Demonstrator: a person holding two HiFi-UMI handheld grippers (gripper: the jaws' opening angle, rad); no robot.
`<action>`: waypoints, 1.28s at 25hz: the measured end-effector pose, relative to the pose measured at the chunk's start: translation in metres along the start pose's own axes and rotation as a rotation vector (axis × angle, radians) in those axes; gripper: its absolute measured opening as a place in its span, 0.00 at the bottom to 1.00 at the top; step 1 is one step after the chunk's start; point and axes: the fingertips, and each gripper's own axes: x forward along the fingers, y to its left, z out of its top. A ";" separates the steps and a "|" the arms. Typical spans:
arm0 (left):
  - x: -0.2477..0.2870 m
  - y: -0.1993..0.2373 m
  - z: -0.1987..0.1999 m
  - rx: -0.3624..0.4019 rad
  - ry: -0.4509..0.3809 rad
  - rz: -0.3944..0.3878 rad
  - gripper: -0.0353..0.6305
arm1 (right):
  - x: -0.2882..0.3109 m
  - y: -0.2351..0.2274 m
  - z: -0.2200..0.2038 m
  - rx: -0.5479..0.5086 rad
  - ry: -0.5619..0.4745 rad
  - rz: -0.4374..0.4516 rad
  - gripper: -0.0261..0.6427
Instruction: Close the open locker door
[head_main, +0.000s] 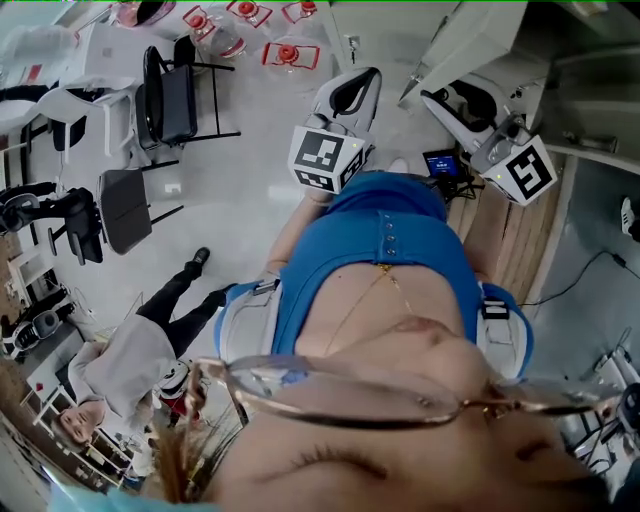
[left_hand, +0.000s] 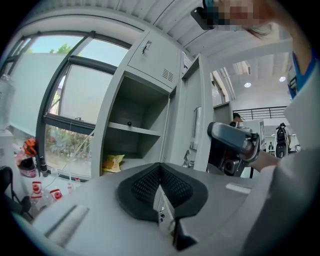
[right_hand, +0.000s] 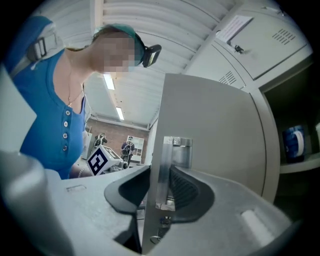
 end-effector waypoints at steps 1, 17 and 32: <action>-0.002 0.003 0.000 0.000 0.000 0.001 0.05 | 0.004 0.000 0.000 -0.003 -0.004 -0.005 0.22; -0.019 0.053 0.011 0.007 -0.011 0.007 0.05 | 0.068 -0.008 -0.005 -0.001 0.045 -0.076 0.21; -0.018 0.108 0.016 0.013 -0.011 -0.006 0.05 | 0.128 -0.039 -0.014 0.004 0.059 -0.150 0.18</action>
